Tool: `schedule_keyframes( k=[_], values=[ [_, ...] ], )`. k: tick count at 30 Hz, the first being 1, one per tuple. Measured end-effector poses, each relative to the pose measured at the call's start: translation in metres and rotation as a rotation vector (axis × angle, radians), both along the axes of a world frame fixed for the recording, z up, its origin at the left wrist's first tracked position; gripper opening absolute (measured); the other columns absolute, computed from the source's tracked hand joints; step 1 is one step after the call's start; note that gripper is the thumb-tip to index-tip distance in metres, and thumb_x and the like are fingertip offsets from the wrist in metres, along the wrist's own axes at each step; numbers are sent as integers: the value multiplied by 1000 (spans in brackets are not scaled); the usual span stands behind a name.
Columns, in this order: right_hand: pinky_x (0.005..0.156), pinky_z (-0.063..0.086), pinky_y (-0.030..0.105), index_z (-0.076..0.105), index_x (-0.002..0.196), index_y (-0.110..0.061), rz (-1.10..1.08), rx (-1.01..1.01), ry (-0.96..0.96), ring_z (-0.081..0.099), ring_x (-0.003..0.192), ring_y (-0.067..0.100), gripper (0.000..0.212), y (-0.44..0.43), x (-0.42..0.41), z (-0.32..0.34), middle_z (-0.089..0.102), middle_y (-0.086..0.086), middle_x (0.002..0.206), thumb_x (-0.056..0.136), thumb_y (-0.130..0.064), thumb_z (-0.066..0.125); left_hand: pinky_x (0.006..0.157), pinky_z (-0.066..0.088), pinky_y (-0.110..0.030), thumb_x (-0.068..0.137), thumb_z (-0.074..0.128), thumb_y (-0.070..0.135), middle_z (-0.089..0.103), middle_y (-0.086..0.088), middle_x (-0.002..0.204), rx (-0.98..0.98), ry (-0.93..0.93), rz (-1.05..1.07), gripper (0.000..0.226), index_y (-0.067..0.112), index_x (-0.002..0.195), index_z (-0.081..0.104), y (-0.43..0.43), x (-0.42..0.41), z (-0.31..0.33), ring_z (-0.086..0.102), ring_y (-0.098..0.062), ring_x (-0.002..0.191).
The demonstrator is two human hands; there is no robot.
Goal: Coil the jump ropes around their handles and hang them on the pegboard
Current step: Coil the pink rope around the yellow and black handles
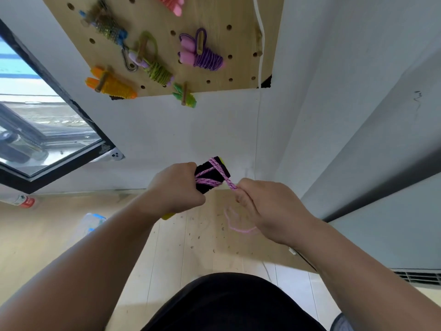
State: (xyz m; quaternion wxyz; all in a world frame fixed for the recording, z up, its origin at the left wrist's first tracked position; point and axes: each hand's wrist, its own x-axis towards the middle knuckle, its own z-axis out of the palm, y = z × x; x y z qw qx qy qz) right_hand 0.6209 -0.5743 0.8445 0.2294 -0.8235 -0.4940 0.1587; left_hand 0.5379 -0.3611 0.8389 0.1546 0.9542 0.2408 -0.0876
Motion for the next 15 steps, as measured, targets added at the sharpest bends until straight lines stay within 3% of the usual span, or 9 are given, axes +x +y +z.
schedule_keyframes(
  k=[4,7,10,12,15],
  values=[
    [67,41,33,51,93,-27,-98,63,97,52,72,14,29,-11,1,-18,56,-8,75,106,-41,29,54,38,-29,67,69,18,52,-1,64,-284,-111,110,24,14,77,49,-12,-2,-3,48,-20,56],
    [61,37,26,50,91,-30,-126,124,196,50,66,8,26,-15,4,-25,53,-11,69,106,-40,31,52,37,-30,58,67,18,46,0,59,-530,-148,136,30,6,80,49,-21,-4,10,43,-17,51],
    [58,39,31,49,88,-32,-143,99,254,47,57,11,28,-20,14,-35,51,-8,64,108,-40,31,53,37,-32,57,64,11,43,-6,62,-764,-184,104,36,-4,85,47,-25,-11,33,42,-18,53],
    [59,42,37,46,85,-33,-127,25,245,50,60,17,30,-24,21,-43,54,-3,66,108,-43,29,52,40,-32,58,66,13,47,-3,63,-723,-160,0,32,1,84,52,-27,-17,44,46,-15,54],
    [62,41,36,47,87,-28,-82,-66,190,51,64,15,32,-19,30,-44,56,-2,72,105,-45,26,53,41,-28,59,68,24,51,5,65,-486,-22,-237,25,20,77,51,-35,-24,49,48,-10,55]
  ],
)
